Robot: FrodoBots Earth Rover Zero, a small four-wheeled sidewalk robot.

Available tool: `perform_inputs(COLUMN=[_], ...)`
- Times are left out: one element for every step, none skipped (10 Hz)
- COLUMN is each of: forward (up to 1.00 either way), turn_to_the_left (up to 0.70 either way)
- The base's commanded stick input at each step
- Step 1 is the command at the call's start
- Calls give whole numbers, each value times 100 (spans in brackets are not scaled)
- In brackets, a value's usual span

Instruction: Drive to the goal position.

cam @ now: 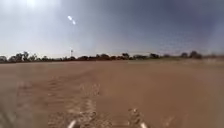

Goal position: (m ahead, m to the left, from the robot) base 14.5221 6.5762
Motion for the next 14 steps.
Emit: perform_inputs(forward=[70,70,70,70,70,70,70,70,70,70,70,70,70,70], turn_to_the_left=[0,0,0,0,0,0,0,0,0,0,0,0,0,0])
